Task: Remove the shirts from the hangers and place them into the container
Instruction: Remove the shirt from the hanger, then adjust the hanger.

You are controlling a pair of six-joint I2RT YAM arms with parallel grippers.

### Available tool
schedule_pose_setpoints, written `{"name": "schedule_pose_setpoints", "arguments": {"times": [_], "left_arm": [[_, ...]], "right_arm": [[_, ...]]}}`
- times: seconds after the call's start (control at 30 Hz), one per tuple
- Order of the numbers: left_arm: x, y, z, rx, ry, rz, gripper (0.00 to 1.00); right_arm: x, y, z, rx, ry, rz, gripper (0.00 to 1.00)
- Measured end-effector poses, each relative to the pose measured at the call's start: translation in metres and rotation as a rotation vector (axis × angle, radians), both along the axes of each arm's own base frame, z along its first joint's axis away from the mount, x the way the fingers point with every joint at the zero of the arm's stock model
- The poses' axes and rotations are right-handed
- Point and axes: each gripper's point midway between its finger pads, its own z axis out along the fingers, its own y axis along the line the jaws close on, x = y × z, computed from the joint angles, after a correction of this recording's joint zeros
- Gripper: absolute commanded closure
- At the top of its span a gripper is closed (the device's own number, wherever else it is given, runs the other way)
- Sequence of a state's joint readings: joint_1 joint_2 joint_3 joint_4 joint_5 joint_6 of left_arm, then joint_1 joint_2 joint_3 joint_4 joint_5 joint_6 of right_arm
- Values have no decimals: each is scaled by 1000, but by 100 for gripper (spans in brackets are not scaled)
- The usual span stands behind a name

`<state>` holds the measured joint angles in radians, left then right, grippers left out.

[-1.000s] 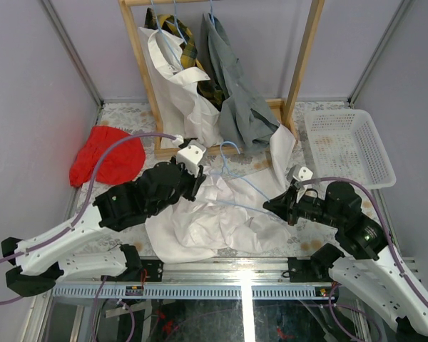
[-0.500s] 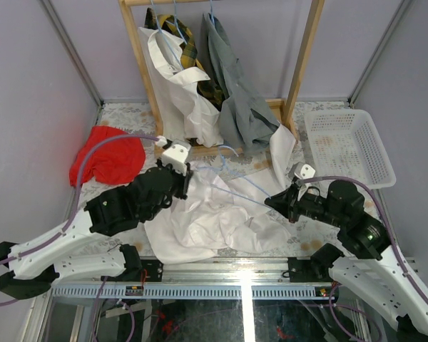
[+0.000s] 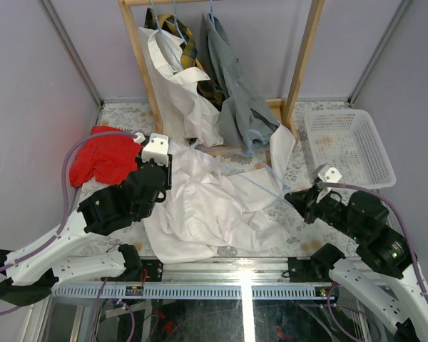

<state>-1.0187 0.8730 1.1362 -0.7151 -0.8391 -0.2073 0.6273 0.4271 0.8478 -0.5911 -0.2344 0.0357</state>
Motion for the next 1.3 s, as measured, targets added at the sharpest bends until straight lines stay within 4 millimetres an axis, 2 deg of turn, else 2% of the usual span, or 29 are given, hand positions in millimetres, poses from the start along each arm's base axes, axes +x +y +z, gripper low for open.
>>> {"name": "schedule_pose_setpoints", "arguments": {"times": [0.13, 0.33, 0.43, 0.6, 0.73, 0.87, 0.97, 1.07, 1.2, 1.3], "left_arm": [[1, -3, -3, 1, 11, -3, 35], [-2, -8, -2, -38, 22, -33, 28], [-4, -12, -3, -46, 31, -57, 21], [-7, -15, -2, -66, 34, -84, 19], [-9, -17, -1, -84, 34, -108, 11], [-11, -25, -4, -97, 44, -141, 8], [-13, -31, -7, -99, 61, -169, 7], [-15, -36, -11, -102, 77, -194, 6], [-19, -42, -17, -111, 101, -227, 4], [-22, -44, -19, -124, 110, -242, 2]], "right_arm": [[8, -27, 31, 56, -103, -157, 100], [24, -53, 84, 150, -240, -331, 100], [35, -56, 97, 170, -278, -383, 100], [62, -61, 106, 171, -306, -494, 100], [100, -57, 95, 64, -232, -605, 100], [148, -32, 84, -67, -144, -639, 100], [183, -13, 68, -155, -88, -658, 100], [210, -8, 57, -222, -41, -684, 100], [252, -9, 71, -229, -22, -734, 100], [281, -6, 94, -194, -37, -748, 100]]}}
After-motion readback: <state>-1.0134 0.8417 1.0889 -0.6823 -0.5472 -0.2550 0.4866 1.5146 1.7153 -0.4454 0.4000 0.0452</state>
